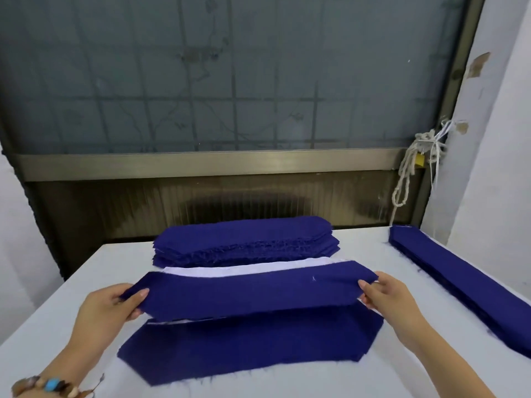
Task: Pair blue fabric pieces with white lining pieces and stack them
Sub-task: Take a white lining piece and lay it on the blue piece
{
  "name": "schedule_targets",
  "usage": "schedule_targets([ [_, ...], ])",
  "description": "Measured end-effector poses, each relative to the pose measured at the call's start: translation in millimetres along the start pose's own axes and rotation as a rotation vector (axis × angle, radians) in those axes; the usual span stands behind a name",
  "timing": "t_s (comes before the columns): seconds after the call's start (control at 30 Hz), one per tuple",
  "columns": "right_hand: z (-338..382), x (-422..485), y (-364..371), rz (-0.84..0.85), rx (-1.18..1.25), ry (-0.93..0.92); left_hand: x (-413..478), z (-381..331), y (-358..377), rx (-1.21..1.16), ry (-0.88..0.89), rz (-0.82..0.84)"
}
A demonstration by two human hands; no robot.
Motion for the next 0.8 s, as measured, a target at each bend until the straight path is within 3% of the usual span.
schedule_targets([
  [0.13,-11,-29,-11,0.036,-0.184,-0.134,-24,22,0,0.088,-0.016,0.051],
  [0.43,-22,-37,-3,0.094,-0.402,-0.118,-48,33,9,0.327,0.132,0.027],
  [0.57,-17,-25,-7,-0.012,-0.339,-0.070,-46,45,7,0.185,0.073,0.033],
  [0.67,-21,-24,-4,-0.122,-0.481,-0.057,-45,52,4,0.040,0.010,0.027],
  [0.8,-25,-25,-5,-0.207,-0.626,-0.083,-47,47,1,0.122,0.088,-0.006],
])
Point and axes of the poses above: each hand's wrist, its own x-axis towards the middle knuckle, its own y-axis out of the palm, z = x × y, the point moved 9 cm from there along x, towards the middle knuckle, and after that the axes turned 2 degrees about -x, right-handed, at the moved point
